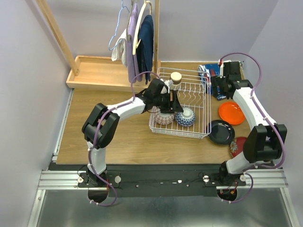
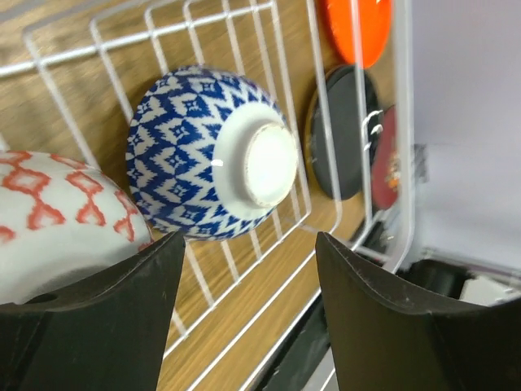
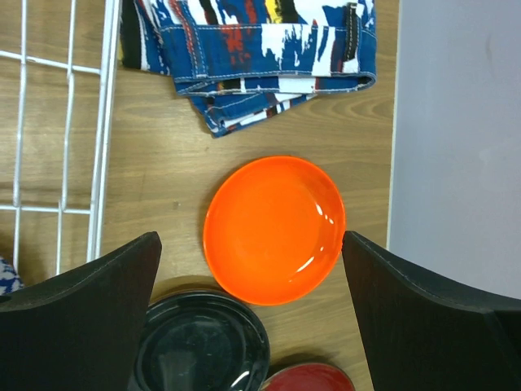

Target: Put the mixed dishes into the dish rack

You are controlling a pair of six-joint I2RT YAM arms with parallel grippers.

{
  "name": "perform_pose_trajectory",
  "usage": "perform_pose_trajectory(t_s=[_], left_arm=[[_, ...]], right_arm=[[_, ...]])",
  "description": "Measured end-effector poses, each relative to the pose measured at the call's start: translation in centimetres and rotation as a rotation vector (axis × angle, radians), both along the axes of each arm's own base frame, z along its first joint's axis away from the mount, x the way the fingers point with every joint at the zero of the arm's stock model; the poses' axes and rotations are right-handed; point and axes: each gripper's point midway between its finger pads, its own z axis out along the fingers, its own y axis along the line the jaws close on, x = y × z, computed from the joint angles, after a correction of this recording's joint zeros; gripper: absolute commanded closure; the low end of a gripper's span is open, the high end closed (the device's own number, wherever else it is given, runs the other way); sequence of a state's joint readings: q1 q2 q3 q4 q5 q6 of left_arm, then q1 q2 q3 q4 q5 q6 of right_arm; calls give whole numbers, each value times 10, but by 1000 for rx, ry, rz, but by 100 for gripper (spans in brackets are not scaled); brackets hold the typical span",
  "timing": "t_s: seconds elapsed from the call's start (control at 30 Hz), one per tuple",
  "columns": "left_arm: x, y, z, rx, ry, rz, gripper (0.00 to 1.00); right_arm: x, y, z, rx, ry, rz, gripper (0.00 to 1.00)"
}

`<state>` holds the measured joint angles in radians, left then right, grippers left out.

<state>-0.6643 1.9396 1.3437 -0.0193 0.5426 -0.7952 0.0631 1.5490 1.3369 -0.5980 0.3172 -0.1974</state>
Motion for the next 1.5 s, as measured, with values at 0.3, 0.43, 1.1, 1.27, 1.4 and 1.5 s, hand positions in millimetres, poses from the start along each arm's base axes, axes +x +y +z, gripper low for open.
perform_pose_trajectory(t_s=[0.3,0.43,1.1,1.27,1.4,1.5], left_arm=[[-15,11,5,62,-104,-107,17],[-9,-10,63,-19,-284,-239,16],[-38,118,70,503,-660,-338,65],[-40,156,27,605,-546,-317,91],[-35,167,23,628,-537,-301,89],[-36,167,23,631,-540,-314,85]], right_arm=[[6,10,2,53,-15,20,0],[6,15,1,73,-11,40,0],[-64,-55,-43,456,218,-30,13],[-86,-61,-85,525,369,-3,14],[-101,-55,-114,547,449,6,14],[-96,-63,-125,525,449,-37,15]])
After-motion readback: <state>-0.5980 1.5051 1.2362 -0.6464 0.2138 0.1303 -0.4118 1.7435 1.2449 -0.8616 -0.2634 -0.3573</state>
